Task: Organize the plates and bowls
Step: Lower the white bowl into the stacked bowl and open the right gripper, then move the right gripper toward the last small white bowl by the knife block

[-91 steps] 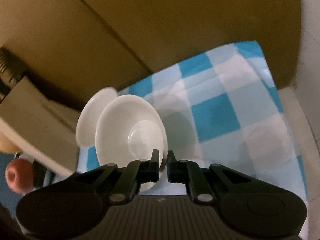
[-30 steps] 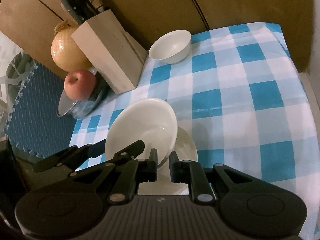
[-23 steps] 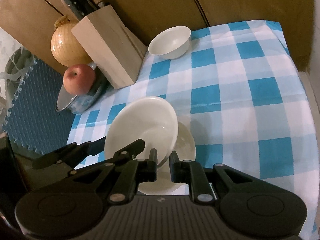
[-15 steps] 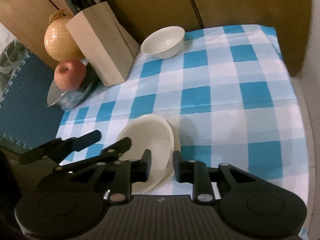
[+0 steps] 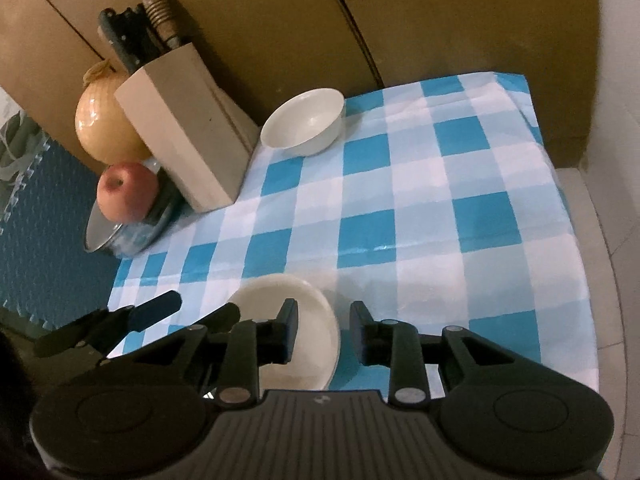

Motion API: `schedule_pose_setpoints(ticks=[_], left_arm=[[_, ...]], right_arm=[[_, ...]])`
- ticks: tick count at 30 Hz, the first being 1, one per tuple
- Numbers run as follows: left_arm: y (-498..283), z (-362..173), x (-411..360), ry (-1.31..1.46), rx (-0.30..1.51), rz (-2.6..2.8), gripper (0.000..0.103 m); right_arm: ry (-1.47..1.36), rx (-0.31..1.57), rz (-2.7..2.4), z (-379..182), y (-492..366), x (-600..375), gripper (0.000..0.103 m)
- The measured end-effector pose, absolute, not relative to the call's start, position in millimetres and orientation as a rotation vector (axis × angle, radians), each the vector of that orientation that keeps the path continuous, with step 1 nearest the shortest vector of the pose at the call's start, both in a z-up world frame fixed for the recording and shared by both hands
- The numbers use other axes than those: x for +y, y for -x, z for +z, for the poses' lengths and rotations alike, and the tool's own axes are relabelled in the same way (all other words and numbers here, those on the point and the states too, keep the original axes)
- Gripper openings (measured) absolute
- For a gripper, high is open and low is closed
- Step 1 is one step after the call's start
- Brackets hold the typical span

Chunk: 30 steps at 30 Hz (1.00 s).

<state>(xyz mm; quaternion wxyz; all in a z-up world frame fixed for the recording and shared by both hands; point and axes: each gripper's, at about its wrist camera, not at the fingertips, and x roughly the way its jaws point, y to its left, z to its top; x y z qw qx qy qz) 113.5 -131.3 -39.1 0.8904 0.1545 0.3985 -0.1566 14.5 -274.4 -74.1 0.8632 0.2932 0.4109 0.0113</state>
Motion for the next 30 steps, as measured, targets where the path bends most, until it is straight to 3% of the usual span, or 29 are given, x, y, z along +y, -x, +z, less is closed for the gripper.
schedule_pose_setpoints(ticks=[15, 30], left_arm=[[-131, -39, -142, -0.385, 0.728, -0.264, 0.071], [-184, -48, -151, -0.333, 0.766, -0.224, 0.071]], right_arm=[[-0.479, 0.781, -0.037, -63, -36, -269, 0.024], [-0.376, 0.732, -0.102, -62, -94, -270, 0.024]])
